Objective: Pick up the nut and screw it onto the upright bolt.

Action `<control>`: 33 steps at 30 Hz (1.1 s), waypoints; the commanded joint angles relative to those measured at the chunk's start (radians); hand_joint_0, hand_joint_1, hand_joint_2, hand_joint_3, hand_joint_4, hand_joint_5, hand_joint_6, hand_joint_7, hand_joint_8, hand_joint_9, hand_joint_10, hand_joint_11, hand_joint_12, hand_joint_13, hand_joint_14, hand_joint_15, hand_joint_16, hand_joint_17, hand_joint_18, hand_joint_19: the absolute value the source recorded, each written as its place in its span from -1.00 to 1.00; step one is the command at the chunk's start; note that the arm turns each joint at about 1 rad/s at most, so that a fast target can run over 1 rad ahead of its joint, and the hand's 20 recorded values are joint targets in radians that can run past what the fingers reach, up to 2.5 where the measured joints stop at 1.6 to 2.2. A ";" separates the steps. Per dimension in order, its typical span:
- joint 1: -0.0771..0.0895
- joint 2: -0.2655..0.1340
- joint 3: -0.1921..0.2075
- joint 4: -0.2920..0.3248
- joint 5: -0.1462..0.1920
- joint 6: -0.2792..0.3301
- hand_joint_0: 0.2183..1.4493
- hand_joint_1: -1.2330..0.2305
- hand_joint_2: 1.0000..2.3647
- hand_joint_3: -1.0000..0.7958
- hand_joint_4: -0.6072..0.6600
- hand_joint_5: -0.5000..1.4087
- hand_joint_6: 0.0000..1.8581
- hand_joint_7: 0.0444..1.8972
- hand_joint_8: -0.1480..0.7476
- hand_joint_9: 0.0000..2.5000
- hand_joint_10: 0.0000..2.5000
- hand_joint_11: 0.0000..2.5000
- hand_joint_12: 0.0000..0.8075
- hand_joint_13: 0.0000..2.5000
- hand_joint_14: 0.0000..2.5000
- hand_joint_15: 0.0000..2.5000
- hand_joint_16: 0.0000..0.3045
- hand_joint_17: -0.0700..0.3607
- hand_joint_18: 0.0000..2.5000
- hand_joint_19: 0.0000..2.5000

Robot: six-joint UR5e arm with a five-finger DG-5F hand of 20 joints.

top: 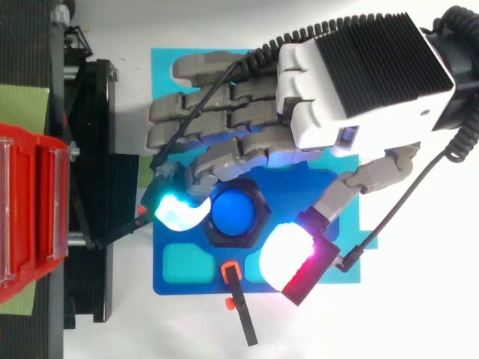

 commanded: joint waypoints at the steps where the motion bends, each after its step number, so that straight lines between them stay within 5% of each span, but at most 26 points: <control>1: -0.002 0.000 0.000 -0.003 0.000 -0.002 -0.58 0.27 -1.00 -0.44 0.22 -0.62 -0.46 -0.25 -0.37 -0.69 -1.00 -1.00 -0.38 -0.75 -1.00 -1.00 -0.84 -0.42 -1.00 -1.00; 10: -0.014 0.000 0.000 0.003 0.000 -0.003 -0.53 0.15 -1.00 -0.44 0.33 -0.56 -0.46 -0.13 -0.43 -0.47 -1.00 -1.00 -0.55 -0.57 -1.00 -1.00 -0.92 -0.55 -0.88 -1.00; 21: -0.041 0.000 0.000 0.008 -0.003 -0.005 -0.50 0.11 -1.00 -0.44 0.42 -0.50 -0.46 0.12 -0.25 -0.41 -1.00 -1.00 -0.56 -0.48 -1.00 -1.00 -0.95 -0.59 -0.78 -1.00; 28: -0.057 0.001 0.000 0.009 -0.008 -0.005 -0.50 0.15 -1.00 -0.44 0.22 -0.43 -0.46 0.49 -0.25 -0.33 -1.00 -1.00 -0.56 -0.39 -1.00 -1.00 -0.96 -0.61 -0.66 -1.00; 33: -0.066 0.001 0.000 0.009 -0.020 -0.005 -0.50 0.17 -1.00 -0.44 0.08 -0.42 -0.35 0.32 -0.37 -0.11 -1.00 -1.00 -0.63 -0.23 -1.00 -1.00 -0.97 -0.63 -0.50 -1.00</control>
